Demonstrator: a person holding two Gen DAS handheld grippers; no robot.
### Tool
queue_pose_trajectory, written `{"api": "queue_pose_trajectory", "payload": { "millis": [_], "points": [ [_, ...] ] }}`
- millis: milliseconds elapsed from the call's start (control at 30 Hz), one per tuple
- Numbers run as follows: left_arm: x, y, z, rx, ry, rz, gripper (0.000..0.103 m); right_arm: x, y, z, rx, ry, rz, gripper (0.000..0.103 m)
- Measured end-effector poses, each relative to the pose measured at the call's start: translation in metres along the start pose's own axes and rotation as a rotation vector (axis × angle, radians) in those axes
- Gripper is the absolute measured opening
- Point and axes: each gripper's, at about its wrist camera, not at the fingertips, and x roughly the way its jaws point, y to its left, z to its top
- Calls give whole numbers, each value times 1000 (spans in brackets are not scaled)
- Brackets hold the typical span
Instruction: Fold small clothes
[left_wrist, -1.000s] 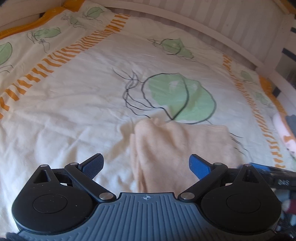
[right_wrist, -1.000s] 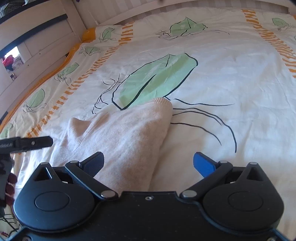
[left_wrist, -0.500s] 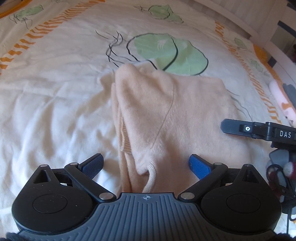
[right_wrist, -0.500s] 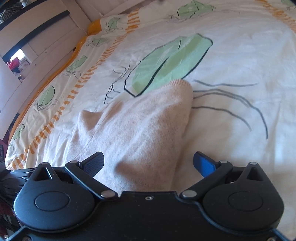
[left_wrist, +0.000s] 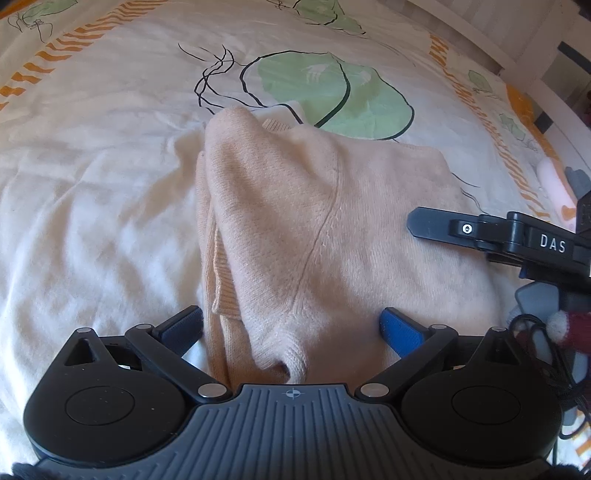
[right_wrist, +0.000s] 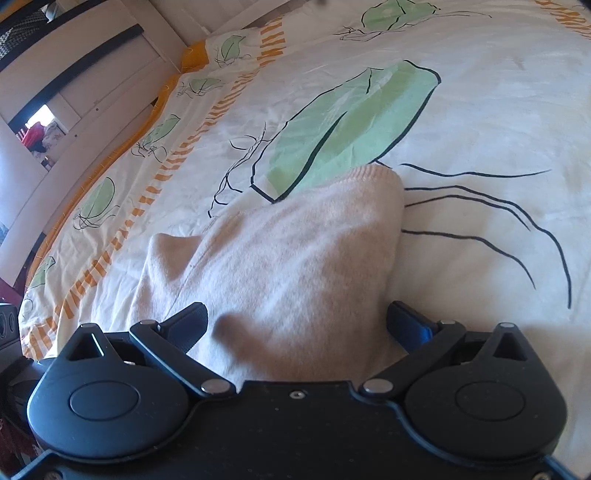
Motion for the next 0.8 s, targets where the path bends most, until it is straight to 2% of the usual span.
{"api": "queue_pose_trajectory", "payload": {
  "millis": [367, 533, 633, 800],
  "points": [
    [5, 0, 6, -20, 11, -17, 103, 9, 3, 1, -32, -21, 50, 103],
    [-2, 10, 10, -39, 19, -69, 101, 5, -5, 3, -20, -19, 99, 103],
    [-10, 22, 7, -56, 19, -24, 100, 1, -11, 4, 6, -9, 106, 102],
    [-19, 21, -11, 38, 61, 17, 100, -2, -10, 3, -19, 0, 90, 102]
  ]
}}
